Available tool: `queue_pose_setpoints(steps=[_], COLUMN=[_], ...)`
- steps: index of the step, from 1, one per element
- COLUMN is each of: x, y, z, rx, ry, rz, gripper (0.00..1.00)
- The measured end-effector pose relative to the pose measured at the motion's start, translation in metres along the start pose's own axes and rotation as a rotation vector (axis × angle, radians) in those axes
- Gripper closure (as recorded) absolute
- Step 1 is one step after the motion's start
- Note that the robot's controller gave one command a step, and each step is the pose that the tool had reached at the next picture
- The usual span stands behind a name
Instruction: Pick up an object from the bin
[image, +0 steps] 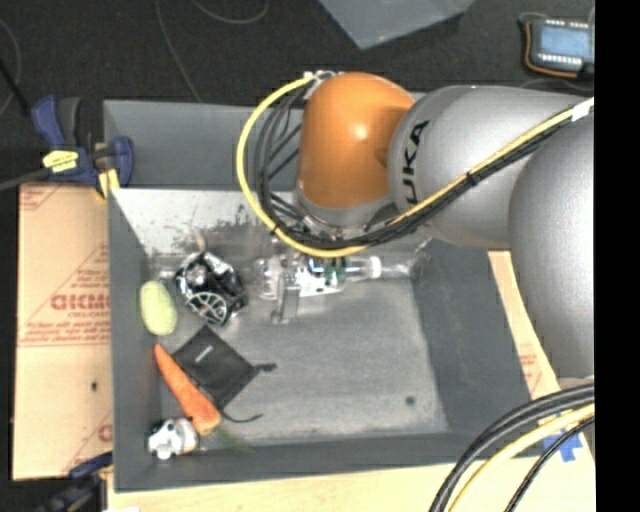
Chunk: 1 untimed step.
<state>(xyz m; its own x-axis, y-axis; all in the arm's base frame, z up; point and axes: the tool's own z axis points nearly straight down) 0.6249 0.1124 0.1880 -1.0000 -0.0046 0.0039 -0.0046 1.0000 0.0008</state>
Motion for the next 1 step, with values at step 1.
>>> queue_pose_setpoints(steps=[1], x=[-0.0012], y=[-0.0005], z=[-0.0051], rx=[-0.001], ry=[-0.007], rz=[0.002], gripper=[0.00])
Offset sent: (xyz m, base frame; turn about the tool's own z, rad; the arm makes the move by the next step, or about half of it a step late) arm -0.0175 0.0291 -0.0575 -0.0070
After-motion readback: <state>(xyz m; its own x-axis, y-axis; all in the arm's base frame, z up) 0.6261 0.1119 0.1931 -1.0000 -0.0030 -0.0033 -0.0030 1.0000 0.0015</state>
